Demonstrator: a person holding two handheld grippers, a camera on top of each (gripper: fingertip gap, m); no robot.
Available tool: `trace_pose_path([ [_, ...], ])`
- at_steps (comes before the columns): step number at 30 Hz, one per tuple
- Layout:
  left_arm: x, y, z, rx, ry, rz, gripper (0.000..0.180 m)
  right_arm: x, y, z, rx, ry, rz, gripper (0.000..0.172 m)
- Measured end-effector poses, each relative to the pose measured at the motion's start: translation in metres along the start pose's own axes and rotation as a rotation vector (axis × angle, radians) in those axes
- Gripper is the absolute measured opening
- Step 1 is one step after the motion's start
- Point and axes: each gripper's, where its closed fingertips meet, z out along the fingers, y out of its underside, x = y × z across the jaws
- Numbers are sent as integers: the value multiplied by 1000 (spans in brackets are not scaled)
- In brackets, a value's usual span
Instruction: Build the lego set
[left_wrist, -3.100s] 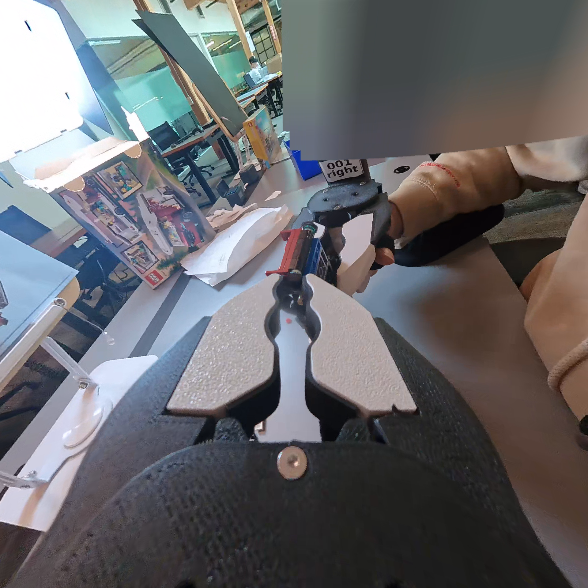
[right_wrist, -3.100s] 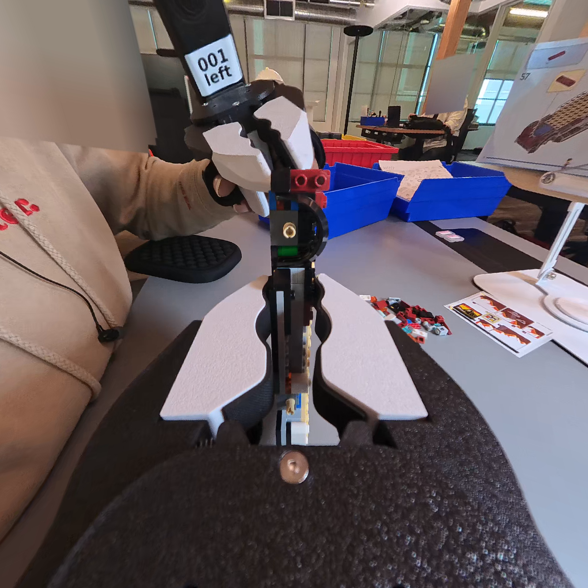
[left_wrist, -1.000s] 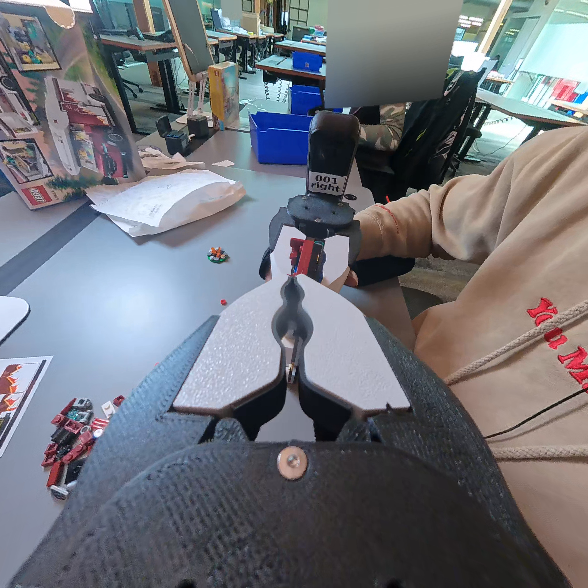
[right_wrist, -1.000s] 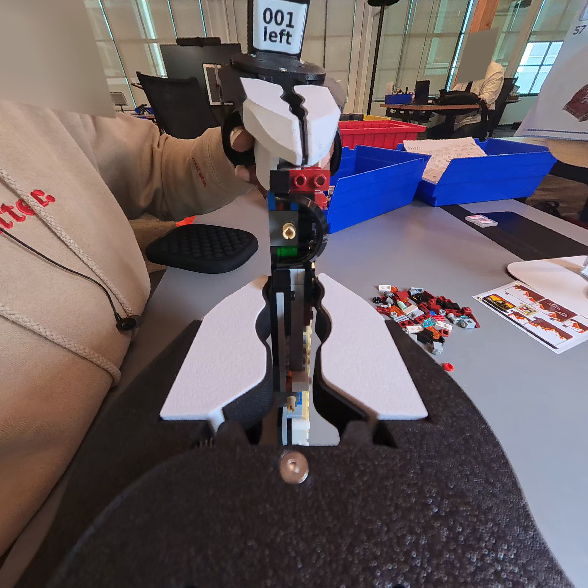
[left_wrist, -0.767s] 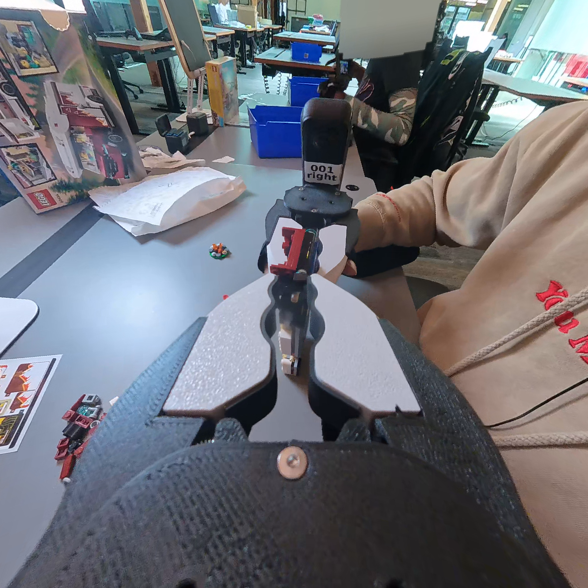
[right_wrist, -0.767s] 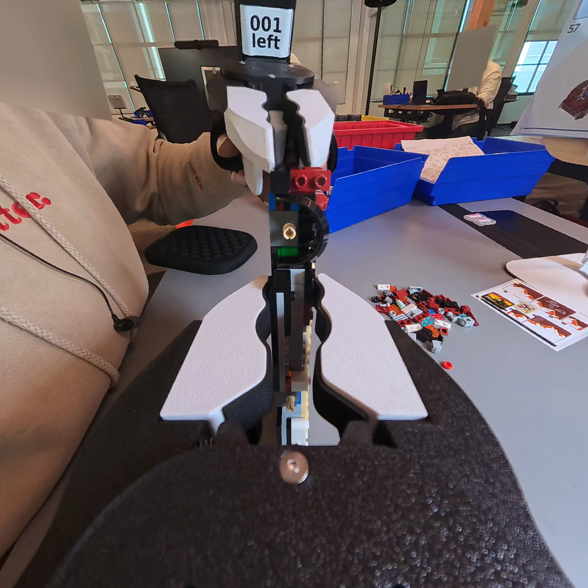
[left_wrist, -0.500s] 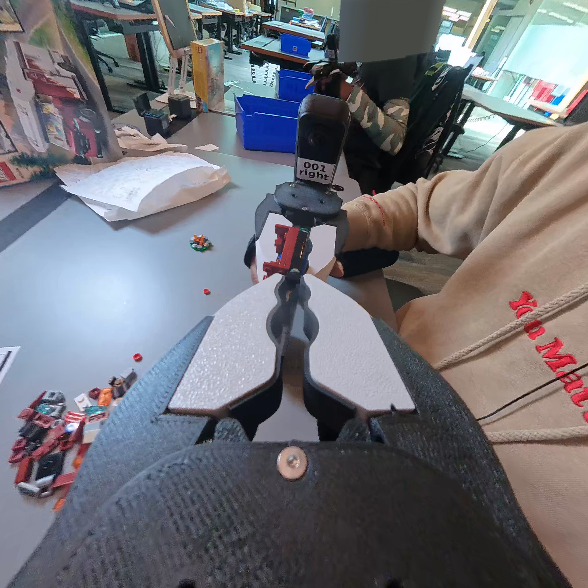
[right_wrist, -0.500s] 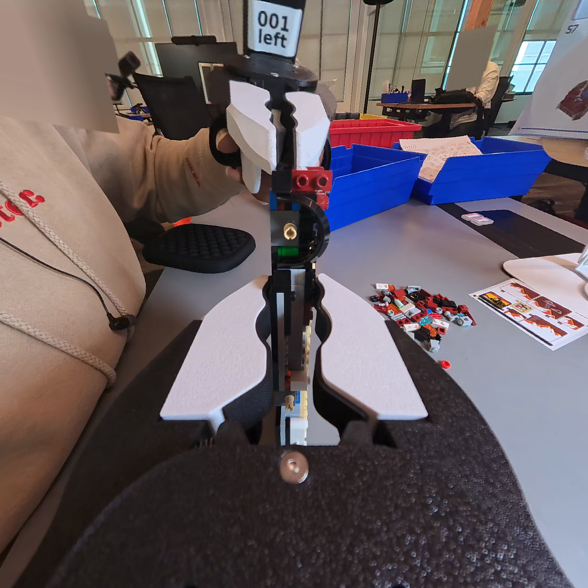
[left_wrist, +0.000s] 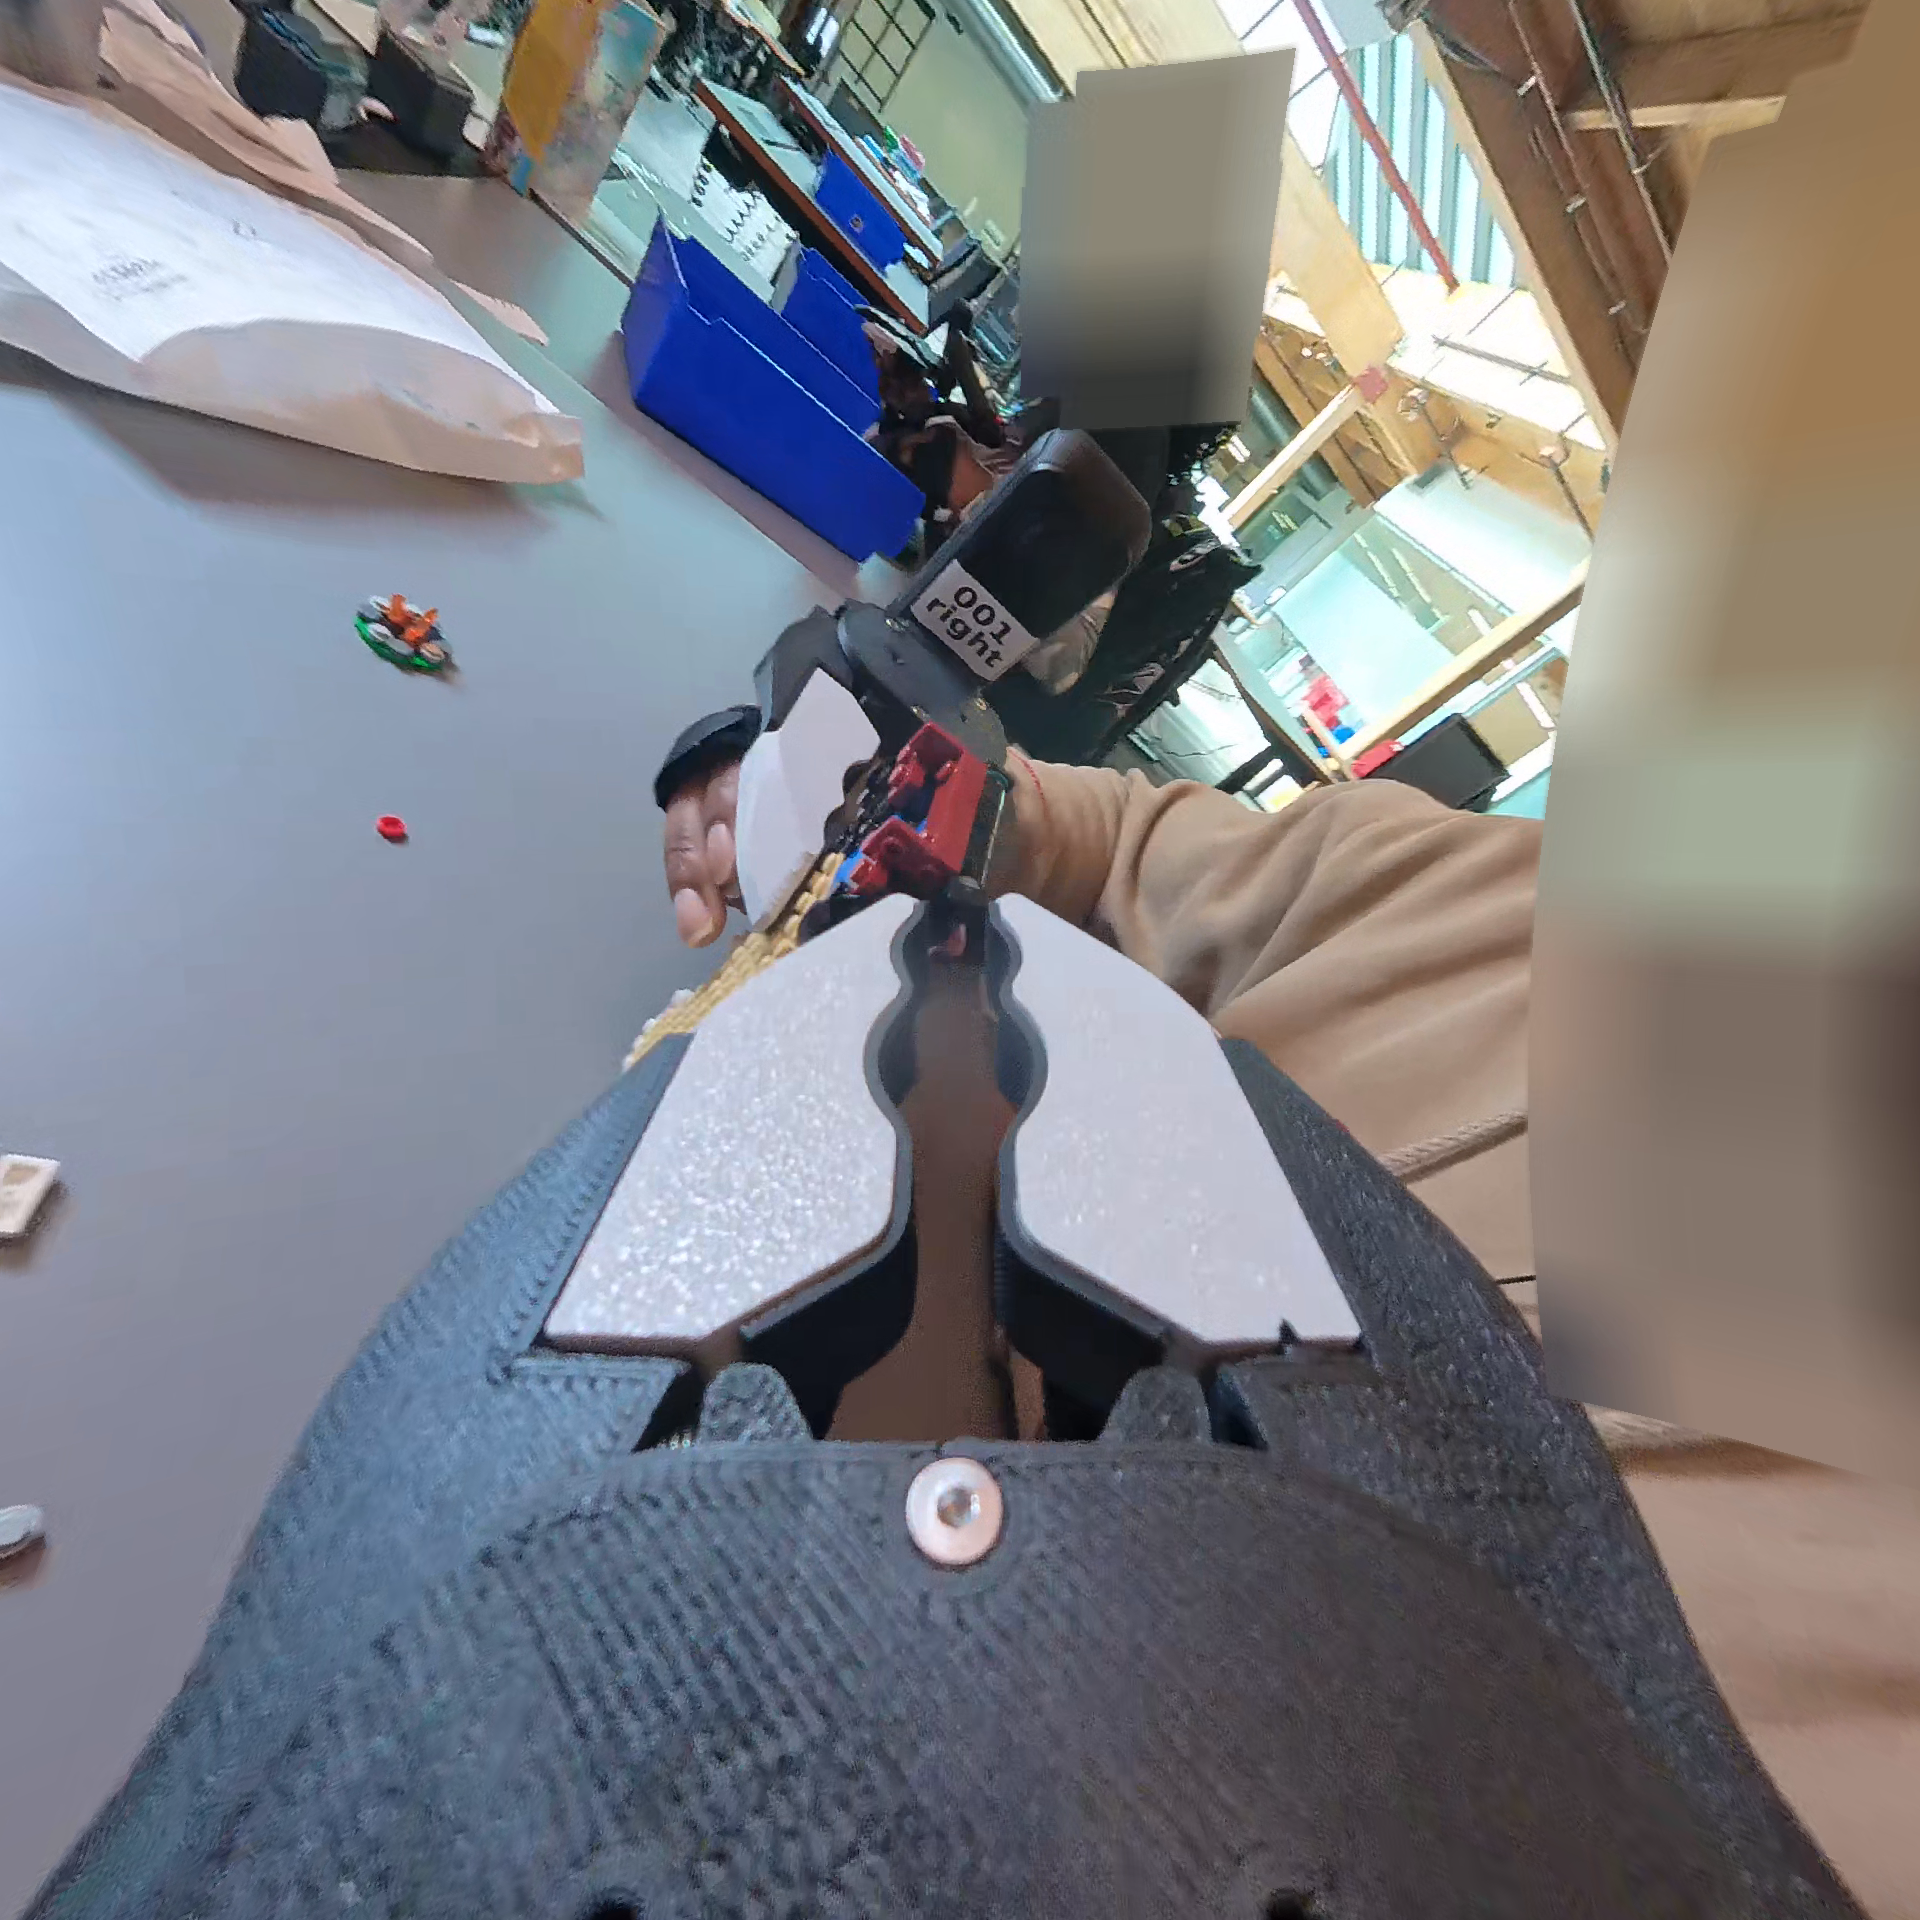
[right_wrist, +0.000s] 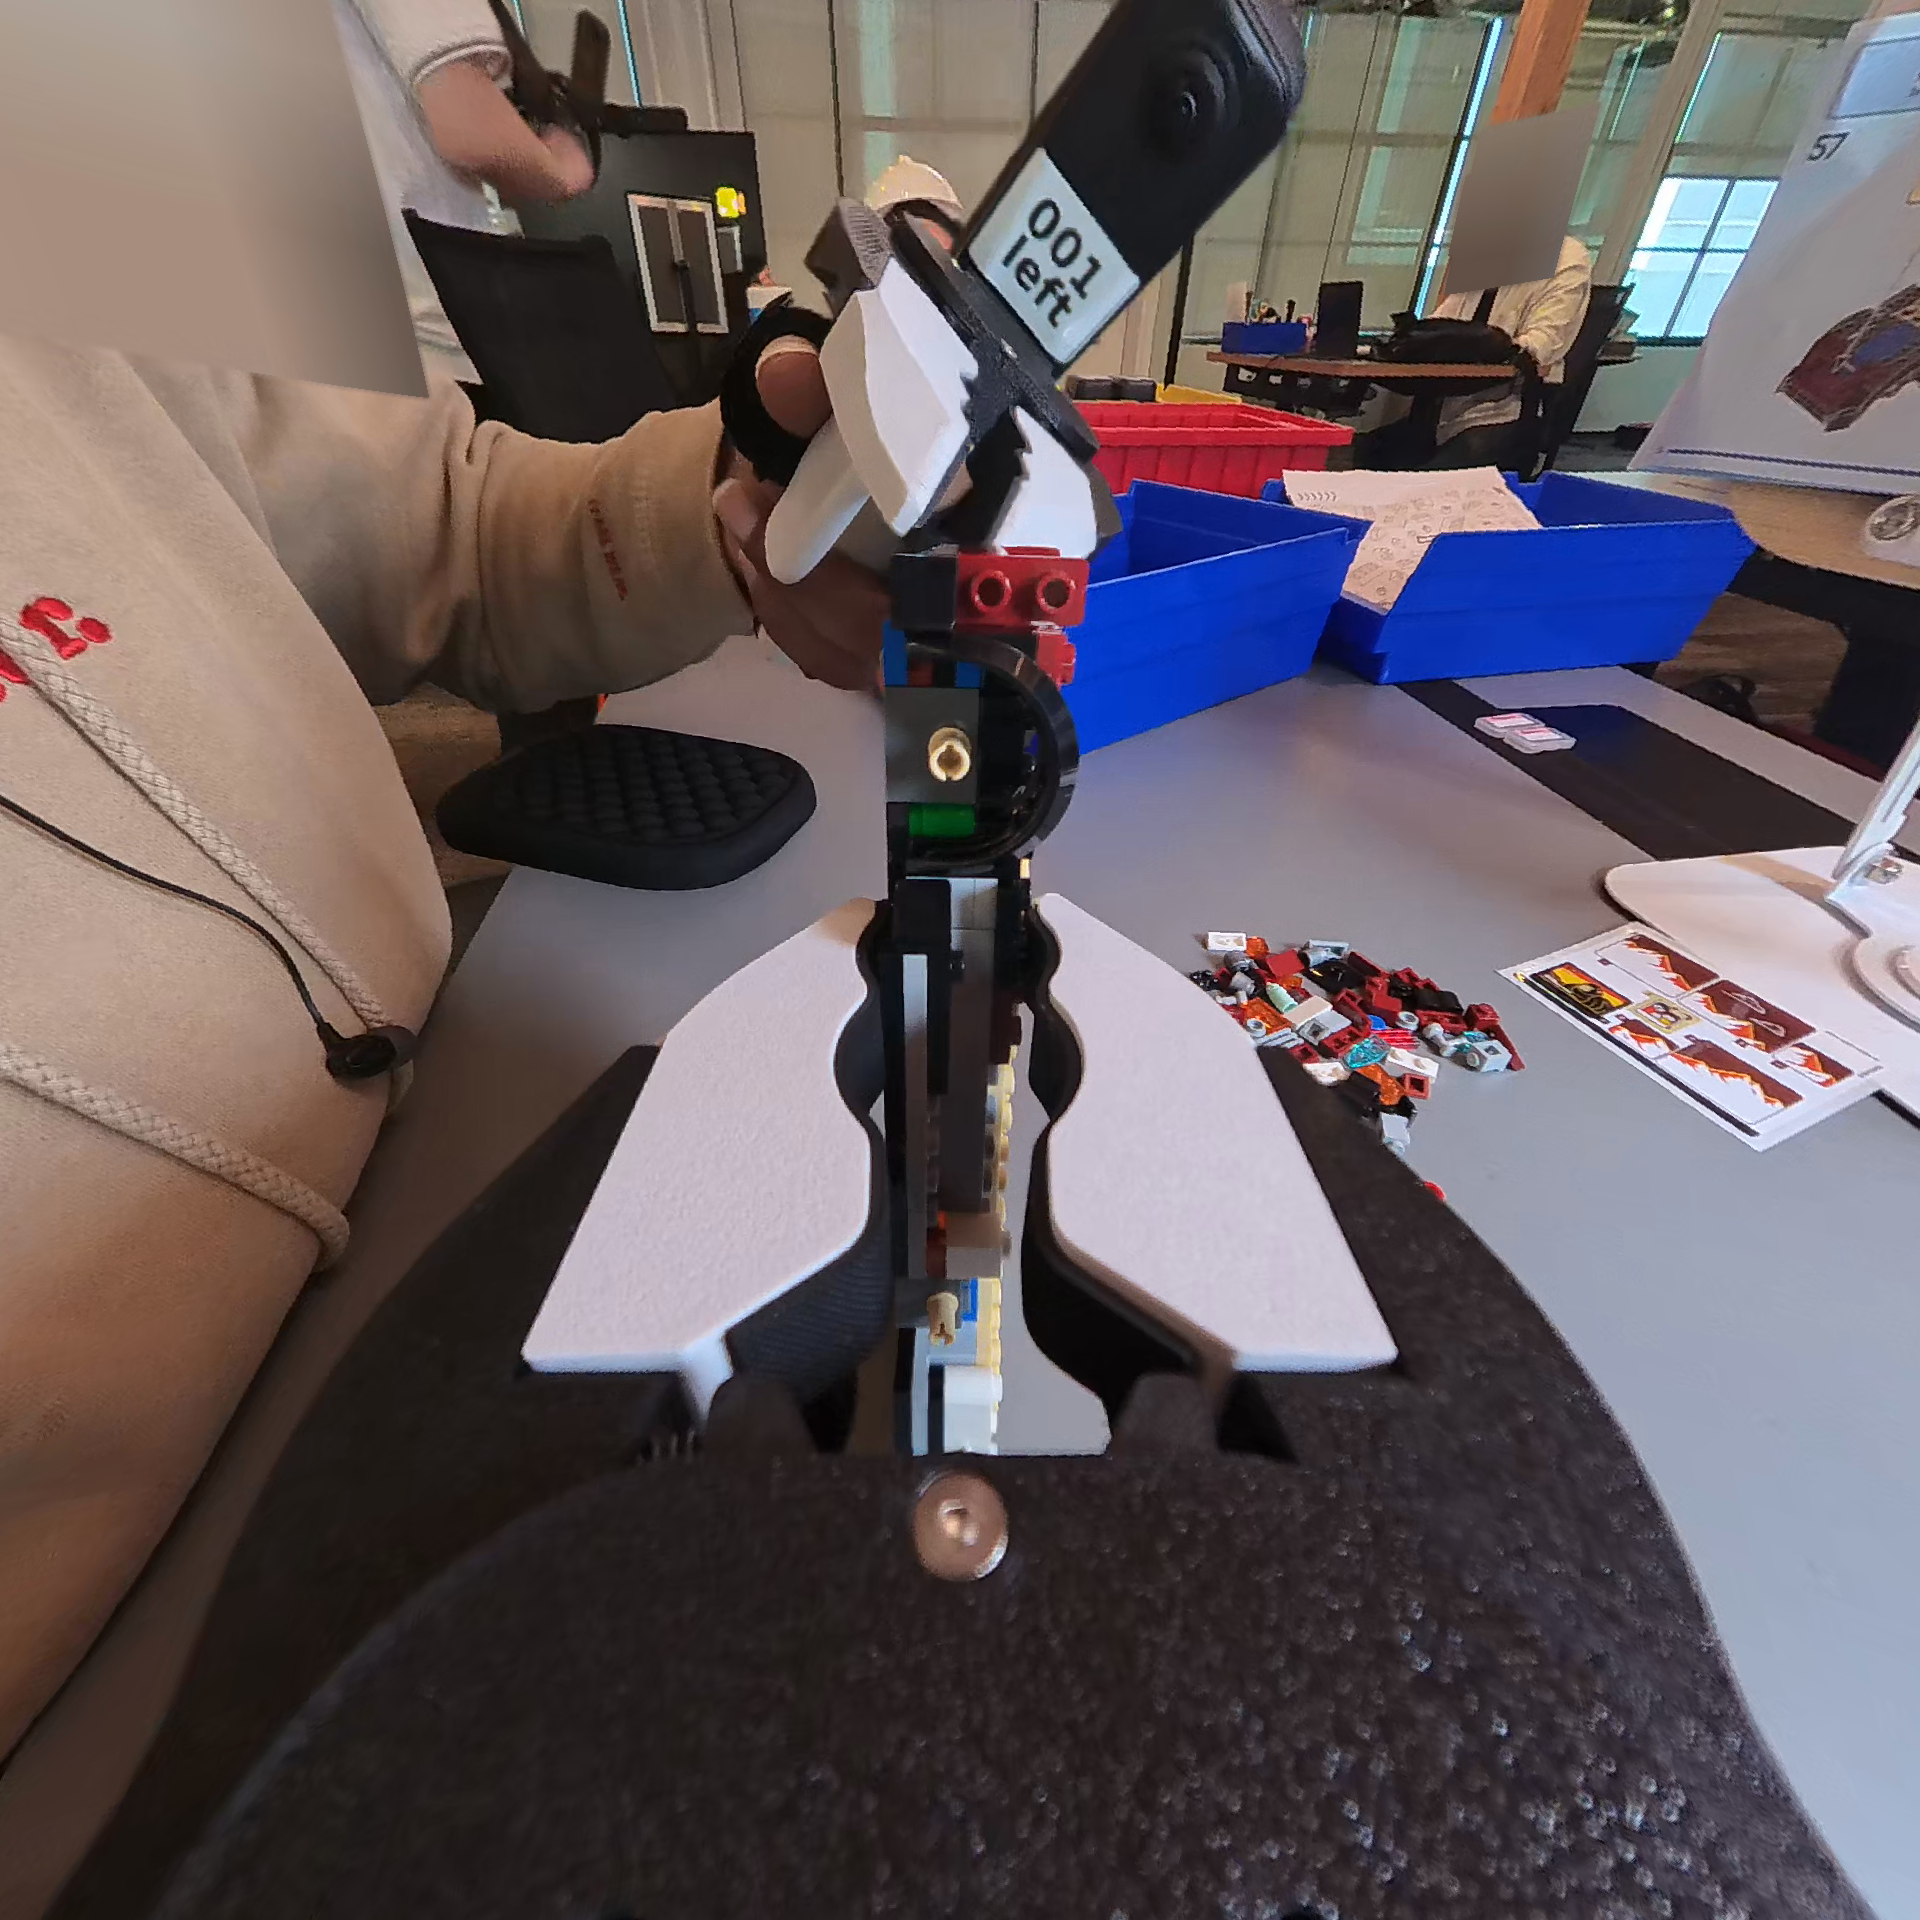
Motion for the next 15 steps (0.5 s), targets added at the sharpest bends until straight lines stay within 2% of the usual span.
trace_pose_path([
  [3, -2, -8, -8, 47, -97, 213, 14, 2, 0, -1, 1, 9, 1, 23],
  [7, -1, -10, -15, 37, -331, 737, 19, 2, 0, -1, 3, 5, 16, 23],
  [10, 1, -5, -10, -43, -482, 1100, 19, 3, 0, -1, 4, 0, 31, 23],
  [12, -1, -4, -6, -87, -555, 1241, 18, 3, 0, -1, 5, -4, 40, 23],
  [15, -4, -1, 0, -136, -573, 1346, 18, 2, 0, -1, 2, -3, 39, 23],
])
